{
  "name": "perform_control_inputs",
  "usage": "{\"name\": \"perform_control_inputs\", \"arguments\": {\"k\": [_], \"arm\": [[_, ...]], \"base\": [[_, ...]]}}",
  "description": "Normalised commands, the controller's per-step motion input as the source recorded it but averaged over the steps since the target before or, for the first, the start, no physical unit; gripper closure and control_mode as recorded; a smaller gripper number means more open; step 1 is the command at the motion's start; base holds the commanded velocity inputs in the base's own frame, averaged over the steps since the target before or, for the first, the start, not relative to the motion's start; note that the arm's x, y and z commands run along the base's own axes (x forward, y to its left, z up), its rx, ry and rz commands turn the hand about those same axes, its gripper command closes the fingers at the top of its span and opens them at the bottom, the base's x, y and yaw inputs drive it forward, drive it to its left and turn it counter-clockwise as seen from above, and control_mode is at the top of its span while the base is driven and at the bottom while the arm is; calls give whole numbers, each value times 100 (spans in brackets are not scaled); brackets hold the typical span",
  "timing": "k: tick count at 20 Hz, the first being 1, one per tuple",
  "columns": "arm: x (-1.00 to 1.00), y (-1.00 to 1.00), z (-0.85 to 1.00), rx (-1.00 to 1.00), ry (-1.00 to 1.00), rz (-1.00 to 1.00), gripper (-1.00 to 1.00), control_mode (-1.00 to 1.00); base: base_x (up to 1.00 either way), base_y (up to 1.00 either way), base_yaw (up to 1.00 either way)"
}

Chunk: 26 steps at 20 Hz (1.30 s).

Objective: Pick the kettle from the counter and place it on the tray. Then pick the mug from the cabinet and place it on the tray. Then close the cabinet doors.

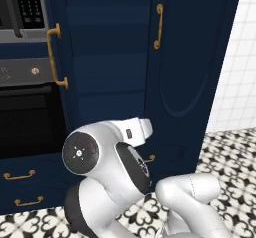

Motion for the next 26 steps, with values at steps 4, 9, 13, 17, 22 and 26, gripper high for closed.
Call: {"name": "perform_control_inputs", "arguments": {"k": [4, 9, 13, 17, 22, 26], "arm": [[28, 100, -51, -33, 18, 16, -100, -100], [54, 100, -41, -37, 21, 4, -100, -100], [69, 90, -29, -29, 9, 0, -100, -100], [74, 68, -22, -22, 0, 0, -100, -100], [78, 35, -21, -15, 0, 0, -100, -100], [72, 5, -22, -7, 0, 0, -100, -100]], "base": [[0, 0, 0], [0, 0, 0], [0, 0, 0], [0, 0, 0], [0, 0, 0], [0, 0, 0]]}}
